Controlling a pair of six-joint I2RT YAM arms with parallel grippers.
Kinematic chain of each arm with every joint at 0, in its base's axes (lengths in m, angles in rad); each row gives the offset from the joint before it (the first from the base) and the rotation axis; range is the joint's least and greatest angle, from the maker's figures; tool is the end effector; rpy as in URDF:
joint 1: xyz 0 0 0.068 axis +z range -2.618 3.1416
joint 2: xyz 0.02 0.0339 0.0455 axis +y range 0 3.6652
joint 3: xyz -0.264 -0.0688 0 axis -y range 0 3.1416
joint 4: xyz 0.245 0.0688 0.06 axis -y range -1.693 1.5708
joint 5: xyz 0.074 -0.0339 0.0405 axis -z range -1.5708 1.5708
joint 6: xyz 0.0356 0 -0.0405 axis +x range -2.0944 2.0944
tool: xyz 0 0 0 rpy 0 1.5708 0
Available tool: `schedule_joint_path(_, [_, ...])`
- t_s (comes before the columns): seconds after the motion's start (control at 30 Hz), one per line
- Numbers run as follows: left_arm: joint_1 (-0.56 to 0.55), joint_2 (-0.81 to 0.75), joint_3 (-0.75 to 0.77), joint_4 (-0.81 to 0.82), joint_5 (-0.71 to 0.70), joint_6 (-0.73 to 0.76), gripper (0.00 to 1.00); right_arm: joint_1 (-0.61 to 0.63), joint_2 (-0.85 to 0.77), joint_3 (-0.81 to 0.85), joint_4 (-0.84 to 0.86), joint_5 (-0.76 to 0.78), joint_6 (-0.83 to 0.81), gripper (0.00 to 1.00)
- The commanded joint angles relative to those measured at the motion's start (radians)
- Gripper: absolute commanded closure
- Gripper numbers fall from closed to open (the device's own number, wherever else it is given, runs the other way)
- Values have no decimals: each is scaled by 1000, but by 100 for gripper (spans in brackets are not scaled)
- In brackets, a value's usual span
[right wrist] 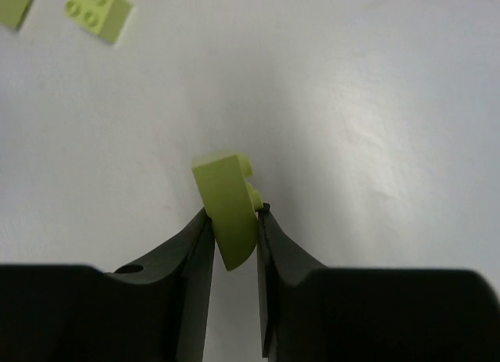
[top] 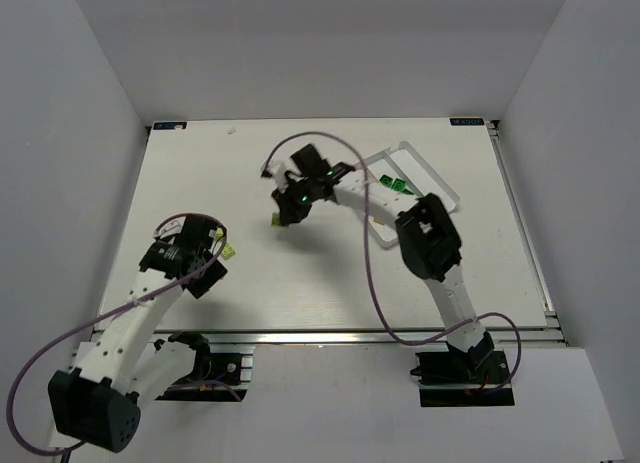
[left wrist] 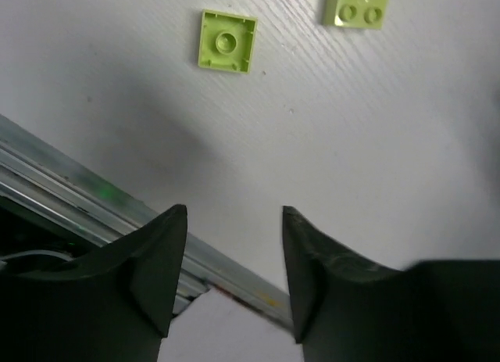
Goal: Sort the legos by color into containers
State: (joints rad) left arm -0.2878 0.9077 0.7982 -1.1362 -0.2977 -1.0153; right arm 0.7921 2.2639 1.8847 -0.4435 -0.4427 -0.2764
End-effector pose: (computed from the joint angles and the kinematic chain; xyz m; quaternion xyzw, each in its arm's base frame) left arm 0.1392 -0.0303 0.2520 -0.3696 0.9035 0.0193 0.2160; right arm 0.3478 0.3742 0.2038 -0.5315 0.7407 0.2885 0.2926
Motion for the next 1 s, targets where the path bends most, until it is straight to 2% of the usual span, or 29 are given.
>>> schedule_joint_path(0.0, [24,95,-11,120,16,59,34,-158,-234,-57,40,15,59,100])
schedule_joint_path(0.13, [53,212,15,165,-14,127,17,-338,-352,-154,26,116,49,100])
schedule_joint_path(0.23, [90,275,42,171,-43,187,15,-456,-406,-235,40,209,25,100])
schedule_joint_path(0.4, [130,356,50,162,-95,250,12,-603,-374,-288,100,320,-26,100])
schedule_joint_path(0.63, [182,361,27,184,-57,273,9,-683,-189,-142,71,318,-43,100])
schedule_joint_path(0.87, [225,399,3,230,8,307,9,-695,-63,-23,80,352,-61,100])
schedule_joint_path(0.9, [234,410,1,242,29,313,9,-694,-55,-3,77,352,-66,96])
schedule_joint_path(0.93, [243,424,-2,250,38,317,9,-694,-40,8,71,345,-69,78])
schedule_joint_path(0.97, [243,431,-5,256,48,325,9,-695,-35,19,52,340,-76,69])
